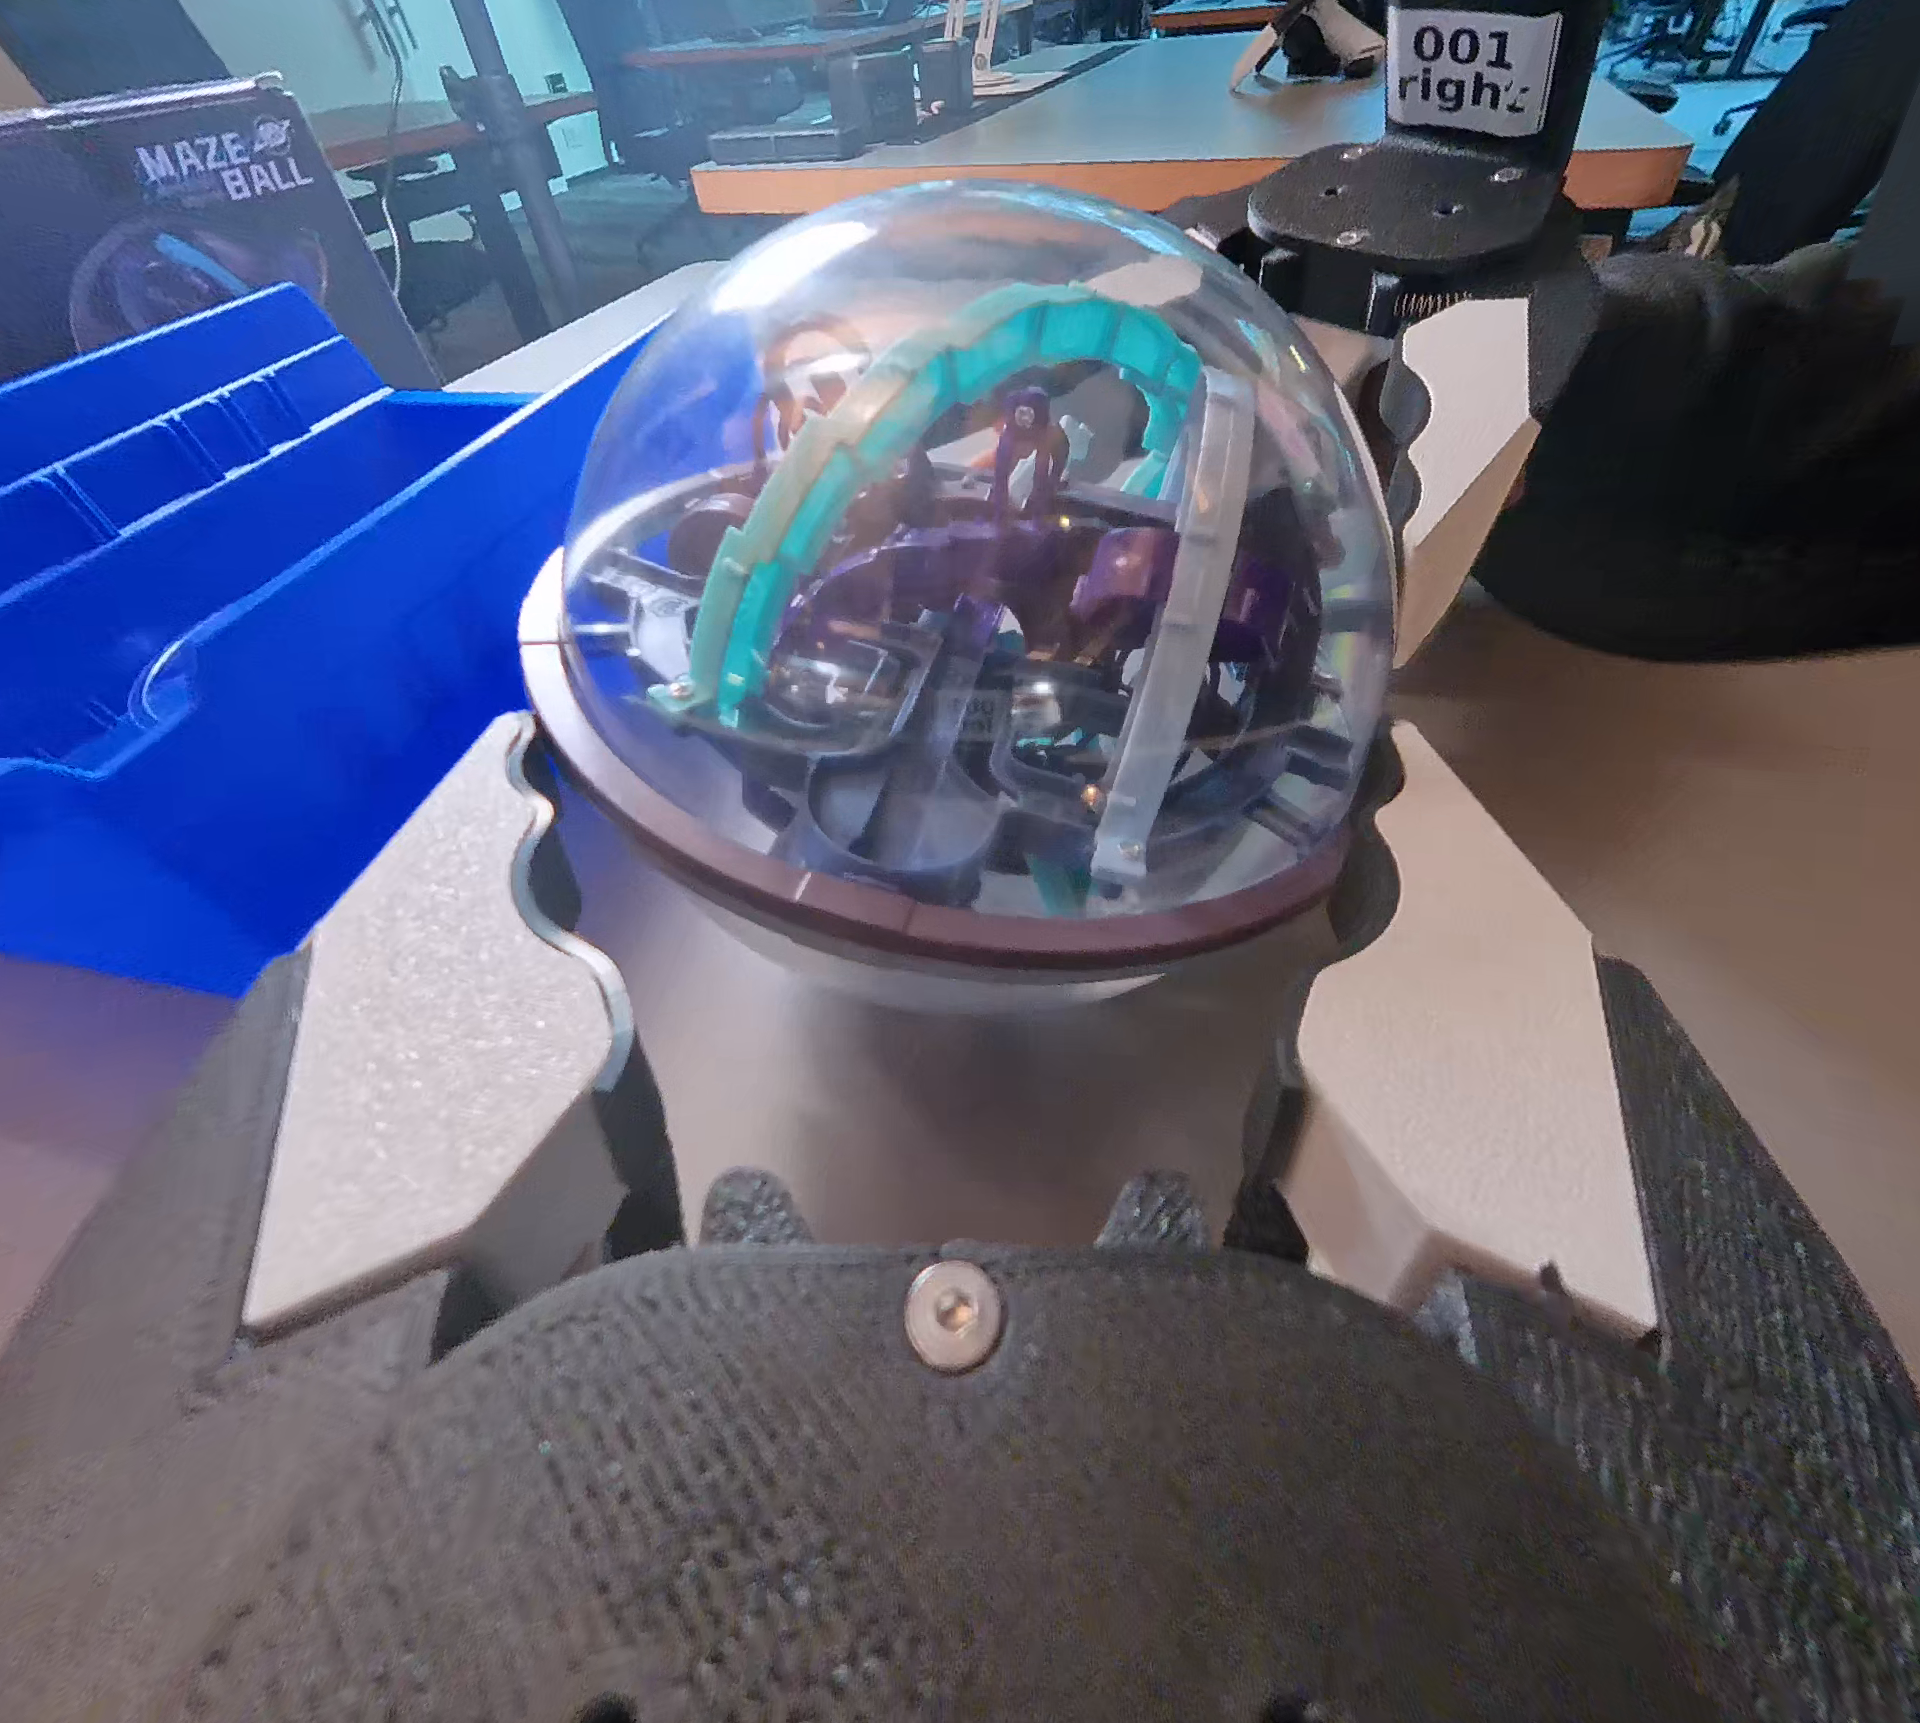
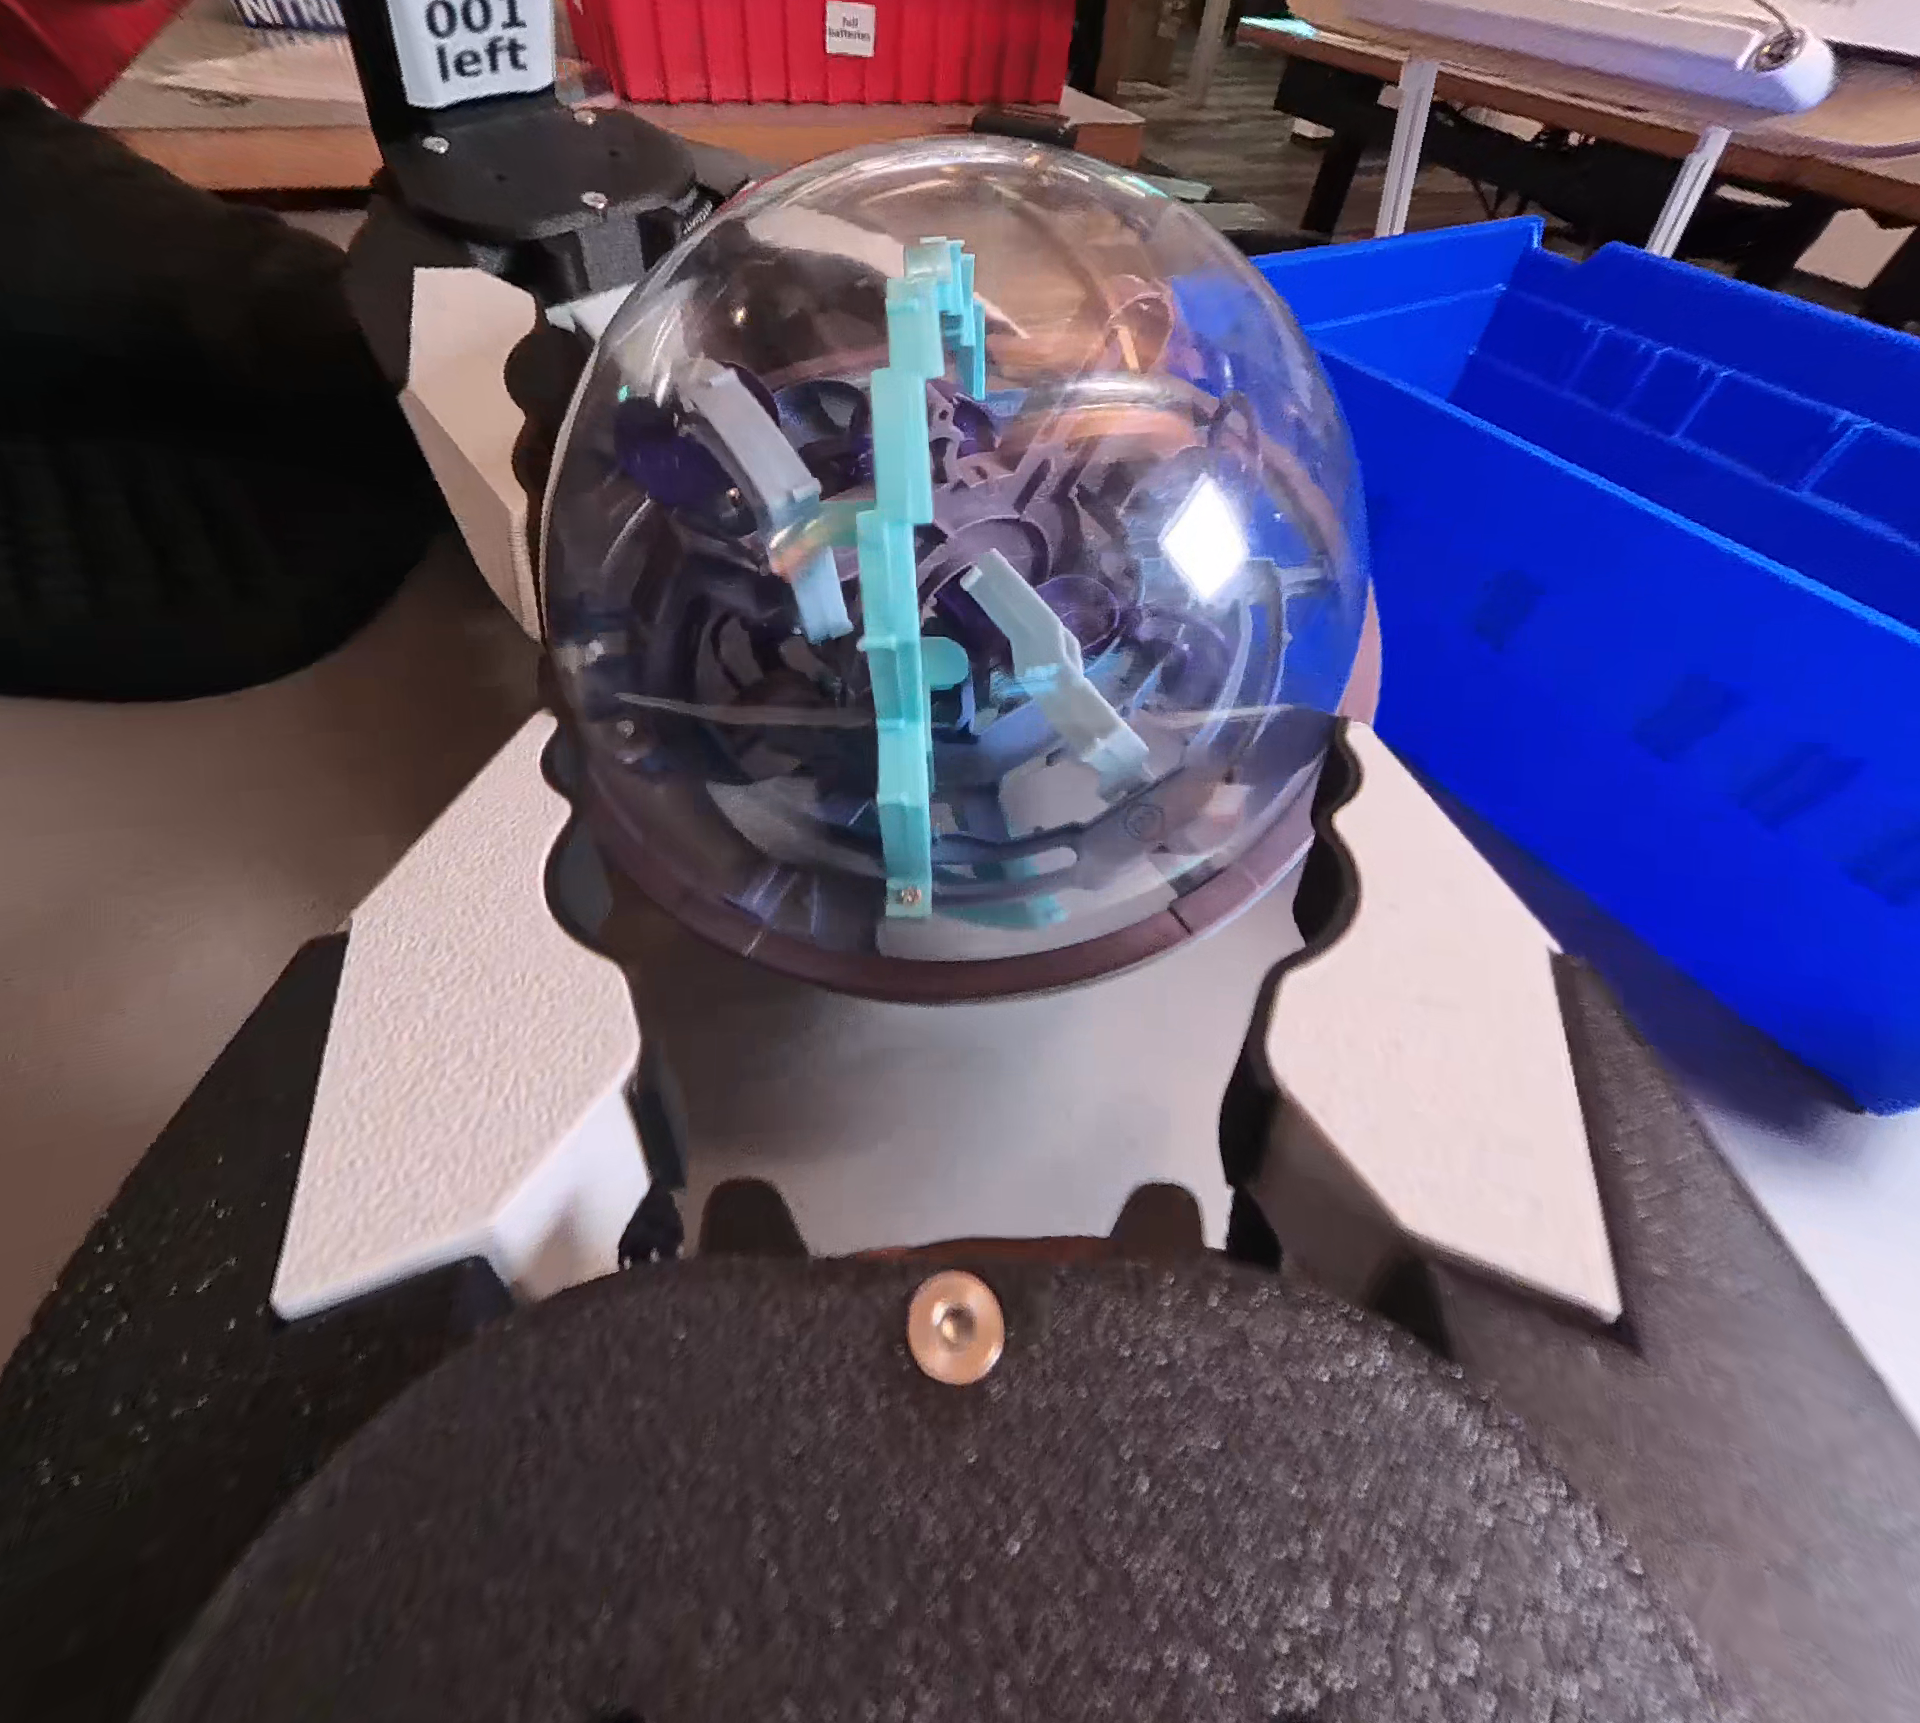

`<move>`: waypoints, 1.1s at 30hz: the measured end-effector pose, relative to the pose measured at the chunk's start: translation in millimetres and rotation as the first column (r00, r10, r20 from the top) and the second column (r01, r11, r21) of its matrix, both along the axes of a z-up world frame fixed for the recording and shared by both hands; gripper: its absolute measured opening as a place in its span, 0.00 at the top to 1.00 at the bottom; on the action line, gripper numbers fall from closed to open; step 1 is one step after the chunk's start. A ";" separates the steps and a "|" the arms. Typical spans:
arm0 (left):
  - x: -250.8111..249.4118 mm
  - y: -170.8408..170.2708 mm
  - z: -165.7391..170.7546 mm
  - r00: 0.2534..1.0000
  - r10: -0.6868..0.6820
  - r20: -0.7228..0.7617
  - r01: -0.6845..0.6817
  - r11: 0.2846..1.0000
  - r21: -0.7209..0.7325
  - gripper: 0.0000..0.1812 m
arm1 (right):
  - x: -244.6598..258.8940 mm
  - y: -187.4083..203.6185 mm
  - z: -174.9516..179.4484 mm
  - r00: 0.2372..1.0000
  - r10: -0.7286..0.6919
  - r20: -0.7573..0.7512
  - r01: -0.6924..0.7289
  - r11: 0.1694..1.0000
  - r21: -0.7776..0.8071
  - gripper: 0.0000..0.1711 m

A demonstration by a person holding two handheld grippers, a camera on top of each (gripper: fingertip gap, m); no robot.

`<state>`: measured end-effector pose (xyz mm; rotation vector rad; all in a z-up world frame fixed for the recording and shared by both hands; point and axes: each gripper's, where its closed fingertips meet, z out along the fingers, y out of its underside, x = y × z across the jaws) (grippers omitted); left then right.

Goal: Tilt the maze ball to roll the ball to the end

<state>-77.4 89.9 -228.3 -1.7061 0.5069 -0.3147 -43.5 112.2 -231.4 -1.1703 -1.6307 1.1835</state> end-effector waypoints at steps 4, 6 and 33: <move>2.5 -1.2 -1.7 0.992 0.012 0.124 -0.003 0.997 -0.077 0.19 | 1.4 -0.9 6.4 1.000 0.007 -0.007 -0.008 0.995 -0.104 0.21; 3.8 -1.5 -4.4 0.983 0.011 0.184 0.012 0.992 -0.125 0.19 | 1.8 -0.5 10.5 1.000 0.000 -0.015 -0.002 0.991 -0.131 0.21; 0.7 -10.6 12.4 0.995 -0.026 0.094 0.018 0.996 0.083 0.21 | -0.5 -9.4 -2.7 0.998 0.050 0.045 -0.038 0.975 -0.220 0.21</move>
